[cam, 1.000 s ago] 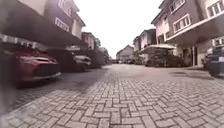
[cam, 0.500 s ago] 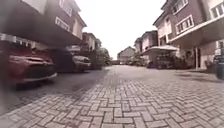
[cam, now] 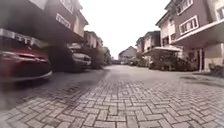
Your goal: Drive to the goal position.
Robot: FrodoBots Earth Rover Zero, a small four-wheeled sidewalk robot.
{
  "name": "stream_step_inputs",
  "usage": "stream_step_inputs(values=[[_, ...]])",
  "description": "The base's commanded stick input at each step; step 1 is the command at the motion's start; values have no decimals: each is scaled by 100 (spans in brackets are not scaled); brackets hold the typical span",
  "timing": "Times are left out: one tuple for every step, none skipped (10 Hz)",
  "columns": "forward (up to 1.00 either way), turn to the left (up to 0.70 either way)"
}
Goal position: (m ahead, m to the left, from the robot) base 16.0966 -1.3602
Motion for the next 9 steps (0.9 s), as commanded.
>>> stream_step_inputs(values=[[69,3],[69,3],[69,3],[69,3],[69,3],[69,3],[69,3],[69,3],[69,3]])
